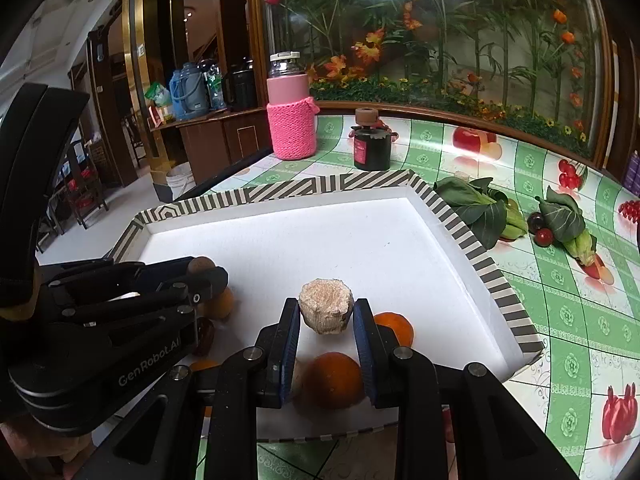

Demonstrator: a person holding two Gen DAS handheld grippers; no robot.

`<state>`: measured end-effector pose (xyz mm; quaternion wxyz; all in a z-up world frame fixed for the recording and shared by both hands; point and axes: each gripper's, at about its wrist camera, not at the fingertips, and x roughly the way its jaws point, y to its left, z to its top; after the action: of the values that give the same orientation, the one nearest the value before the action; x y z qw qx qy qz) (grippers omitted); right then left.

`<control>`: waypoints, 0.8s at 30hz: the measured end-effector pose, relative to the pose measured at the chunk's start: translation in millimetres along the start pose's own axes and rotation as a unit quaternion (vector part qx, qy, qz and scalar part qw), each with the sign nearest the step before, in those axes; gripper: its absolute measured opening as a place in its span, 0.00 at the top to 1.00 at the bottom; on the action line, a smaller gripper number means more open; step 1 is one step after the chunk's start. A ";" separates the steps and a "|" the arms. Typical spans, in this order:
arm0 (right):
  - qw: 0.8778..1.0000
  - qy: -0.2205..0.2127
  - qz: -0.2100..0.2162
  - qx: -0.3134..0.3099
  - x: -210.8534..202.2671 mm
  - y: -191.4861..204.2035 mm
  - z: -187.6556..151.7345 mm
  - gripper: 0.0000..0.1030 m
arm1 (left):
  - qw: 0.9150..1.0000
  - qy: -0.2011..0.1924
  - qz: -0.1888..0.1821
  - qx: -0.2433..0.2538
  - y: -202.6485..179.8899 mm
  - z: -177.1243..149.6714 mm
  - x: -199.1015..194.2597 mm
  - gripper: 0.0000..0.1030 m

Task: Organize fruits
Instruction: 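Carry the brown ball and the rice cake over the tray with both tools, then open both tools to drop the brown ball and rice cake into the tray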

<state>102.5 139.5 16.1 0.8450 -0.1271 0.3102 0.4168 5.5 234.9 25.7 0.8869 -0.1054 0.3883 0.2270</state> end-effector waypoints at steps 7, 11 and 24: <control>1.000 0.004 0.005 -0.002 -0.2 1.2 -2.0 0.74 | 1.000 0.000 0.004 -0.007 -0.1 -0.8 -1.1 0.80; 1.000 0.007 0.005 0.001 0.8 0.1 -2.7 0.74 | 1.000 0.001 0.011 0.001 -3.2 -2.0 -2.3 0.79; 1.000 0.003 0.011 0.000 -1.7 0.9 -3.8 0.74 | 1.000 0.016 -0.002 -0.010 -0.2 -2.6 1.6 0.73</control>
<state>99.4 137.2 14.3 0.8393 -0.1253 0.3142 0.4257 4.9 234.3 22.8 0.8801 -0.1189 0.3997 0.2270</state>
